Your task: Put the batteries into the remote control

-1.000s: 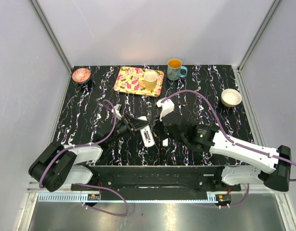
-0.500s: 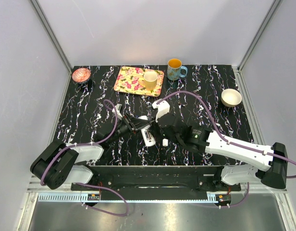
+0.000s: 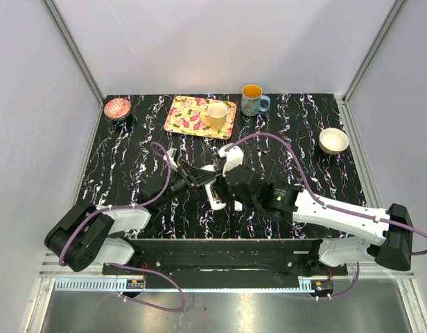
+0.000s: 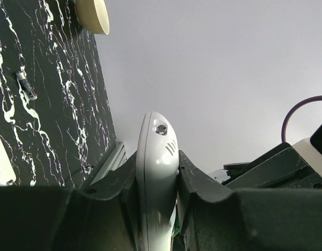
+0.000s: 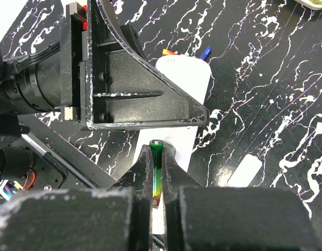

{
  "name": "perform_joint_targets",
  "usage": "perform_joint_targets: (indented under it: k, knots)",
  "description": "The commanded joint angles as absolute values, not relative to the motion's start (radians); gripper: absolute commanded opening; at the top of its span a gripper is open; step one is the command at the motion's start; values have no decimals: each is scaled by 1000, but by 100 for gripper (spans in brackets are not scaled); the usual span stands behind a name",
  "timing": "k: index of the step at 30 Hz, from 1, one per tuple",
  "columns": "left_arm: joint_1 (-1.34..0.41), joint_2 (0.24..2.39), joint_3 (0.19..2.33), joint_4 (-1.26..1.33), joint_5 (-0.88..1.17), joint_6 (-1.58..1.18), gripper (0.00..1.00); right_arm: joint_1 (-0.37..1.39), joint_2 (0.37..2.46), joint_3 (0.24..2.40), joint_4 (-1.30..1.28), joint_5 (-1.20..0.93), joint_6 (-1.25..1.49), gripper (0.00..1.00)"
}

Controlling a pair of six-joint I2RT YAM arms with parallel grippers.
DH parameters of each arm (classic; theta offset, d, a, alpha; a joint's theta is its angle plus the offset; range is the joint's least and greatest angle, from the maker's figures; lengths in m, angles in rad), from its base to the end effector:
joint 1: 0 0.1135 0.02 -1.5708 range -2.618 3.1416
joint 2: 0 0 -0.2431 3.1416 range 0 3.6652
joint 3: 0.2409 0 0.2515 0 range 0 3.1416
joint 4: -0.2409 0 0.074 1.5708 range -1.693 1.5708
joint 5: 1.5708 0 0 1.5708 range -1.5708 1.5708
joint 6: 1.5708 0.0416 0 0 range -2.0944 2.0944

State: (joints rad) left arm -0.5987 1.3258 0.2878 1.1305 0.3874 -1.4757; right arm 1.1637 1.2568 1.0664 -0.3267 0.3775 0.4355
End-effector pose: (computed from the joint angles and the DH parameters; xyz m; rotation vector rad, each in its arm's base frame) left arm 0.1967 -0.1532 0.1798 -0.4120 1.7874 -1.8727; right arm 0.1305 0.2639 0.3017 -0.5271 2.0351 0.5933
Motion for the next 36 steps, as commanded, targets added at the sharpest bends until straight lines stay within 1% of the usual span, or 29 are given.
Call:
perform_joint_targets:
  k: [1, 9, 13, 23, 25, 28, 36]
  knots:
    - [-609, 1336, 325, 1255, 365, -1508, 0, 1178, 1236, 1043, -247, 443, 440, 0]
    - [-611, 1330, 330, 1262, 356, -1505, 0, 1186, 1224, 1026, -276, 427, 449, 0]
    - [-609, 1318, 334, 1247, 338, -1483, 0, 1195, 1226, 1049, -345, 423, 475, 0]
    - [-609, 1232, 359, 1115, 287, -1390, 0, 1220, 1247, 1078, -437, 425, 554, 0]
    - [-609, 1216, 364, 1101, 284, -1379, 0, 1221, 1250, 1083, -454, 426, 563, 7]
    - [-611, 1209, 362, 1086, 284, -1368, 0, 1221, 1247, 1081, -468, 439, 584, 19]
    - [-609, 1209, 344, 1086, 285, -1371, 0, 1221, 1252, 1106, -491, 466, 600, 27]
